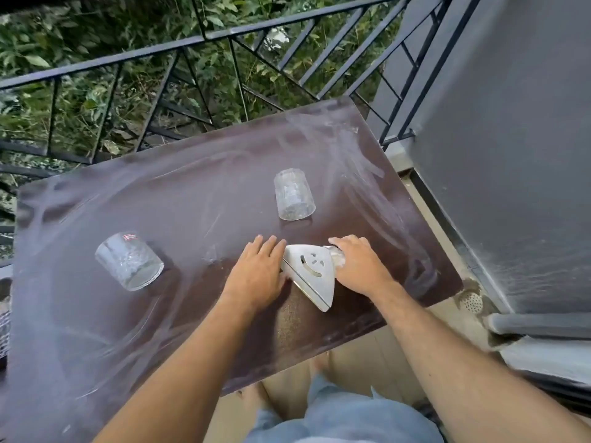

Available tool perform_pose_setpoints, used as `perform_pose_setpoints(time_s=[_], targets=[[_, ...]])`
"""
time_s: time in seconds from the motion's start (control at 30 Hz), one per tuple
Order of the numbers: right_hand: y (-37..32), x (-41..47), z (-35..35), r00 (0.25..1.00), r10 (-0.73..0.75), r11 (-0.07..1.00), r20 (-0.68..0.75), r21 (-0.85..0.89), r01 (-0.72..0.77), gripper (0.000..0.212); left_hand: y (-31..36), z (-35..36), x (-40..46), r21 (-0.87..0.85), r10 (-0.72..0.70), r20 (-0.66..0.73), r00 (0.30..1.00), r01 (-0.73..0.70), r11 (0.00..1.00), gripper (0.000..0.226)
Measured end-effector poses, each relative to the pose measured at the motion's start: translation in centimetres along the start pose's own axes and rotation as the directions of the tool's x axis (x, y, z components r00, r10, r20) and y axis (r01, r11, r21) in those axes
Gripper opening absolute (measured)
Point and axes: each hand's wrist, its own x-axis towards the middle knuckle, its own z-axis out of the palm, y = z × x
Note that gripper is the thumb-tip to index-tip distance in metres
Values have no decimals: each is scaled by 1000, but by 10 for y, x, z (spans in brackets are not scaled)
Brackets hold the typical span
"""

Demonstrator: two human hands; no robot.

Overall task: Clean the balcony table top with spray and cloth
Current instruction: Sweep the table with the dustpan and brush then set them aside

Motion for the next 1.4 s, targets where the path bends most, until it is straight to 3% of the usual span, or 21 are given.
perform_pose_setpoints(time_s=[0.2, 0.3, 0.47, 0.57, 0.73, 1.0, 1.27, 1.4], targets=[[10, 10, 2, 994, 75, 993, 78, 88, -81, 62, 14, 10, 26, -106, 10, 103, 995, 1, 994, 74], [12, 14, 3, 994, 79, 987, 70, 135, -88, 53, 15, 13, 29, -134, -36, 144, 989, 55, 989, 72], [9, 20, 2, 996, 69, 997, 61, 41, -72, 38, 16, 10, 32, -182, -131, 147, 980, 157, 971, 65], [8, 24, 1, 995, 66, 997, 75, 34, -68, 43, 16, 5, 35, -170, -160, 148, 976, 185, 968, 52], [5, 25, -9, 991, 75, 997, 108, 3, -76, 46, 15, -1, 39, -145, -171, 158, 972, 194, 970, 52], [3, 17, -21, 972, 109, 989, 210, 75, -128, 33, 2, 2, 29, -176, -196, 138, 971, 219, 960, 47], [-30, -11, -29, 996, 86, 965, 19, 248, -88, 44, -6, 3, 8, -321, -224, 127, 966, 253, 913, 40], [-44, -26, -19, 998, 54, 973, -38, 227, -44, 29, -5, 7, -4, -381, -240, 92, 966, 257, 888, 38]])
